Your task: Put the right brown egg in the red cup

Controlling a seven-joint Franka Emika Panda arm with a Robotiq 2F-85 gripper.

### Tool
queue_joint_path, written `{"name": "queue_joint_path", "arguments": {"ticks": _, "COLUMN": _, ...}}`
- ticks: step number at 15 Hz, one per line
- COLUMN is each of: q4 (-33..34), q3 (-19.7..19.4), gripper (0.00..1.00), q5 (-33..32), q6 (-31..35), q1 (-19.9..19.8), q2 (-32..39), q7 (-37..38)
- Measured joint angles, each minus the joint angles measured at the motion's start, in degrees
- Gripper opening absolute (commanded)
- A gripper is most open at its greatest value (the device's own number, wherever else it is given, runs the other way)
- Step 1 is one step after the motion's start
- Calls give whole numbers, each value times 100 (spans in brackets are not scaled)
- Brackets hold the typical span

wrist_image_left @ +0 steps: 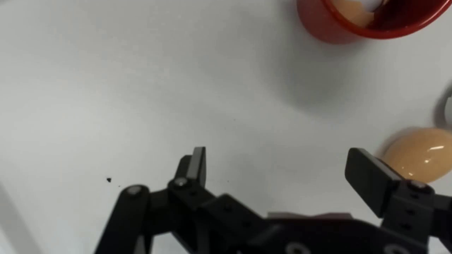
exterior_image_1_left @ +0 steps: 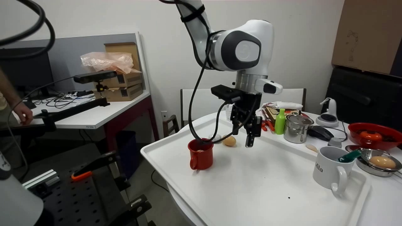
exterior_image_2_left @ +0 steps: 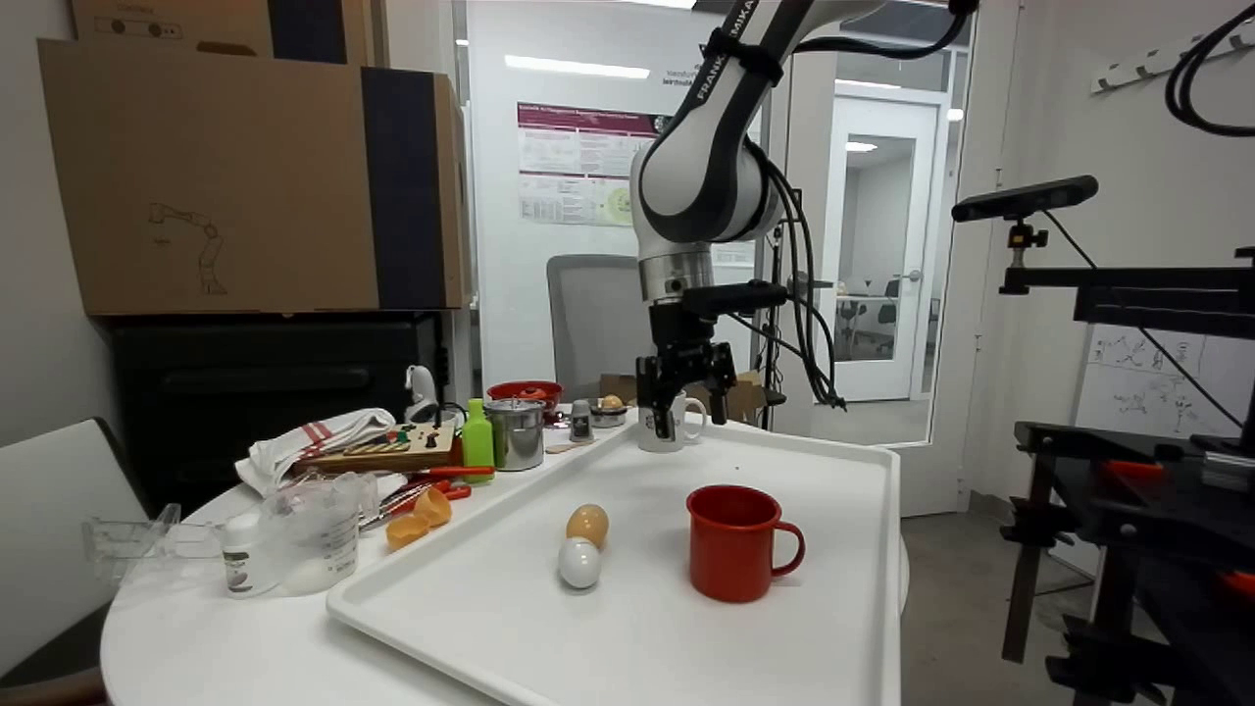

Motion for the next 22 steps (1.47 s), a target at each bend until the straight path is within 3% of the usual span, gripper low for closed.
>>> {"name": "queue_joint_path", "arguments": {"ticks": 22, "q4": 107, "q3": -95, "gripper": 100, "q5": 7, "q6": 180, "q1": -35, "q2": 25, "q7": 267}}
